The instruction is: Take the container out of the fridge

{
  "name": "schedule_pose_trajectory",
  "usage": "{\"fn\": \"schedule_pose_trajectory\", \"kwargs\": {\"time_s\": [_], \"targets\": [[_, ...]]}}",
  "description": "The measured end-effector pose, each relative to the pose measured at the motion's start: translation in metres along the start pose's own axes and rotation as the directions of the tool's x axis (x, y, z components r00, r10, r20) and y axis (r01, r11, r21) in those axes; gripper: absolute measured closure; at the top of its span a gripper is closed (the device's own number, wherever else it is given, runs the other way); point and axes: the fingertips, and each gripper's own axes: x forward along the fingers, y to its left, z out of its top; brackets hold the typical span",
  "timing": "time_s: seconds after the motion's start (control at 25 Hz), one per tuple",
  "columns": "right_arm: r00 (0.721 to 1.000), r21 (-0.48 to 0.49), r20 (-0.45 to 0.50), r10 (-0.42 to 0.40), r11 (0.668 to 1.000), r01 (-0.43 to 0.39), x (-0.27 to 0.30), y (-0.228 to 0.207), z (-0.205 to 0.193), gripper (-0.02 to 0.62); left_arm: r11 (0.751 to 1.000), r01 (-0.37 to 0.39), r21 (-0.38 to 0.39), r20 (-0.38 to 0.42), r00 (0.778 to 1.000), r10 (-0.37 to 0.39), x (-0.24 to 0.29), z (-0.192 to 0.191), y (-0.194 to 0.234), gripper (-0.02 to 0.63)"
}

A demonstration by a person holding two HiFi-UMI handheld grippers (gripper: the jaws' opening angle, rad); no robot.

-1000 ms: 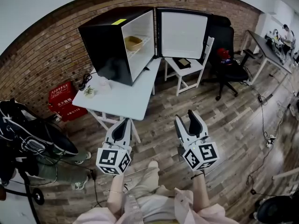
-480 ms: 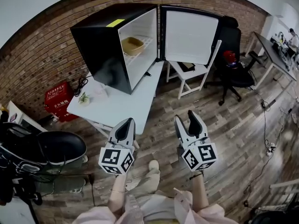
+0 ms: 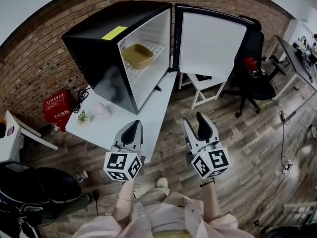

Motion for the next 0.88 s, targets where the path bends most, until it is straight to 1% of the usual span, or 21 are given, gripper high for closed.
{"fn": "schedule_pose_trajectory", "kwargs": {"time_s": [0.32, 0.48, 0.68, 0.88], "targets": [[0.999, 0.016, -0.01, 0.03, 0.999, -0.03, 0.042, -0.016, -0.007, 0.382, 1.0, 0.003, -0.012, -0.015, 1.0, -0.003, 0.039, 0.0, 0.012, 0.617], [0.998, 0.022, -0.016, 0.054, 0.998, -0.053, 0.062, -0.026, -0.009, 0.382, 0.999, -0.018, -0.027, -0.018, 1.0, 0.017, 0.056, -0.001, 0.017, 0.617], [0.993, 0.018, -0.017, 0.117, 0.993, -0.116, 0.104, -0.039, -0.011, 0.382, 0.997, -0.069, -0.036, -0.017, 0.998, 0.068, 0.087, -0.003, 0.03, 0.617], [0.973, -0.01, -0.036, 0.227, 0.974, -0.227, 0.156, -0.057, -0.008, 0.382, 0.988, -0.14, -0.059, -0.027, 0.99, 0.138, 0.122, -0.007, 0.04, 0.617]]}}
